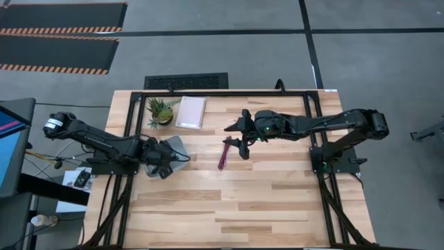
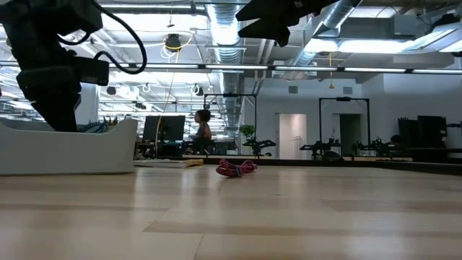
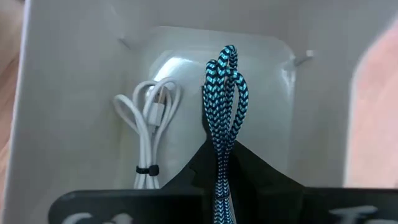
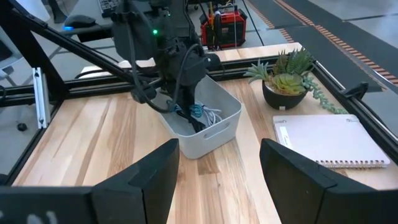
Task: Pick and place USB-C Cables
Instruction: Put the blue USB cable into the gray bin, then put the pink USB cable into the gray bin
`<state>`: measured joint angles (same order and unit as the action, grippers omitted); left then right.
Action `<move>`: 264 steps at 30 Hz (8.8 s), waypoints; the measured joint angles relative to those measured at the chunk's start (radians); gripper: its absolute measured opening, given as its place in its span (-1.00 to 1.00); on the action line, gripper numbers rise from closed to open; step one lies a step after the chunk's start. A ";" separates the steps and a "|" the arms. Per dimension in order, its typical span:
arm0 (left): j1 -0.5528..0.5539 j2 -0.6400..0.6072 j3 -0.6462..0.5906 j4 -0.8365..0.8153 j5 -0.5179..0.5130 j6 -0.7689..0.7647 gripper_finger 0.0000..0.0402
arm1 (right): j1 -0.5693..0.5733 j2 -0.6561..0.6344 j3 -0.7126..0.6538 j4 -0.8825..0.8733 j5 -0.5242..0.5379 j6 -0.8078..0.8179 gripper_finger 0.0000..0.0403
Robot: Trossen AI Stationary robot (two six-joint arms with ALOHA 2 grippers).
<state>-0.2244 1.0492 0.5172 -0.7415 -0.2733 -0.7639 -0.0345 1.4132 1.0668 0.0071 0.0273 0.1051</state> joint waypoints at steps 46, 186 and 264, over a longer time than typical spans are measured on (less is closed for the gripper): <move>0.035 -0.003 0.267 0.020 -0.048 0.117 0.11 | 0.020 0.327 0.000 -0.135 0.023 0.093 0.23; 0.115 0.040 0.293 1.167 0.138 0.811 0.10 | 0.132 0.149 0.365 0.155 0.047 -0.248 -0.95; 0.114 -0.006 0.293 -0.138 -0.260 0.045 -1.00 | 0.085 -0.041 0.369 -0.505 0.342 -0.110 0.11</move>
<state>-0.1104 1.0434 0.8097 -0.8793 -0.5331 -0.7185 0.0509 1.3726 1.4359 -0.4984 0.3695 -0.0047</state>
